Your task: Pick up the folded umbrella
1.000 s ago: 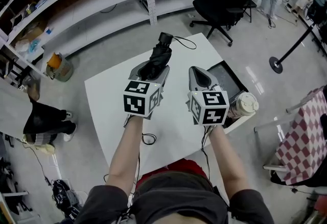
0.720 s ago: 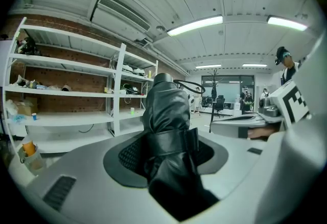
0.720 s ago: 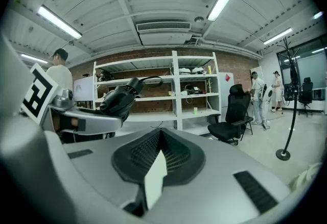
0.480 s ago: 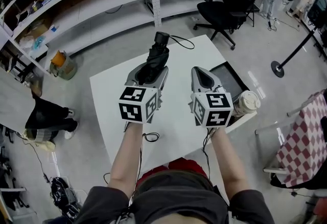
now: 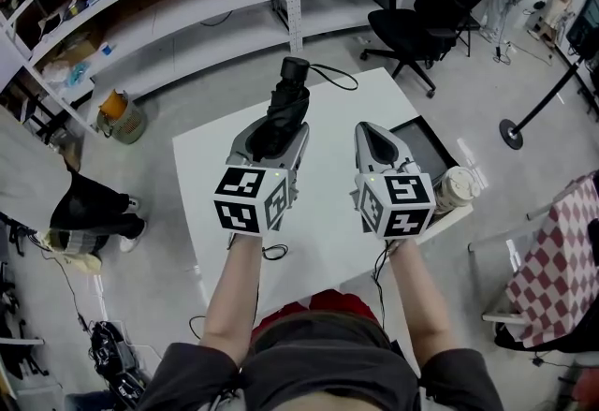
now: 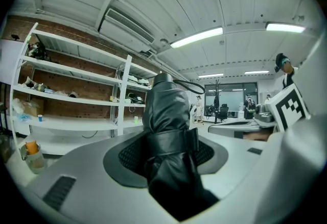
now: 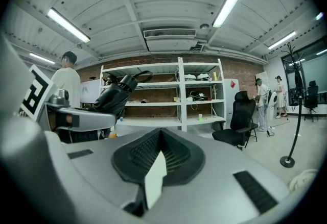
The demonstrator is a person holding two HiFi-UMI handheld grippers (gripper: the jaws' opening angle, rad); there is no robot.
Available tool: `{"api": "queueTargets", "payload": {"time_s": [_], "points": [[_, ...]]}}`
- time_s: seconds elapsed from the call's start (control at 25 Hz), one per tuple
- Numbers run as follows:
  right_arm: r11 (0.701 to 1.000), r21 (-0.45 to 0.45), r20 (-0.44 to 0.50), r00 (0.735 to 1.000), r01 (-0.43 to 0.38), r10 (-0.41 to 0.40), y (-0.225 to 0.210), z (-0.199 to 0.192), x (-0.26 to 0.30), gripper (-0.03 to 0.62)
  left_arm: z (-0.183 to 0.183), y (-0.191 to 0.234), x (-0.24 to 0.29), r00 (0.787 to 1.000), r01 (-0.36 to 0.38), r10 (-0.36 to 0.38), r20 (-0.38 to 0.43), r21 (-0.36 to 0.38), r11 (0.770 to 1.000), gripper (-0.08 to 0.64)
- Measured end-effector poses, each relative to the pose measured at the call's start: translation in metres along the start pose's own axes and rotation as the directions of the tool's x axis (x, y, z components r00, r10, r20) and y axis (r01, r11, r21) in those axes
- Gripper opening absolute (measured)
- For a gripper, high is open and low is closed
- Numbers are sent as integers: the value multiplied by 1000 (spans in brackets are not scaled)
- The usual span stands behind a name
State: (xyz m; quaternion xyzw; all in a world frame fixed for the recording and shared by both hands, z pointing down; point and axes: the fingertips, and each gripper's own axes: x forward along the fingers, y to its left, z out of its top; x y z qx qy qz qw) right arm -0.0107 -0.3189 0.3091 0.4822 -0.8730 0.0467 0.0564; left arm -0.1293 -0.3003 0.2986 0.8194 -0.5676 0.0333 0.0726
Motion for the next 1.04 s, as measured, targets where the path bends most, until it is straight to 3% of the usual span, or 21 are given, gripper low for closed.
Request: {"api": "queueTargets", "payload": {"time_s": [1.04], "points": [[999,-23,48,998,-28,29,64,11,-50,17,8,4,-94,996,-45,47,73,-23,999,225]]}}
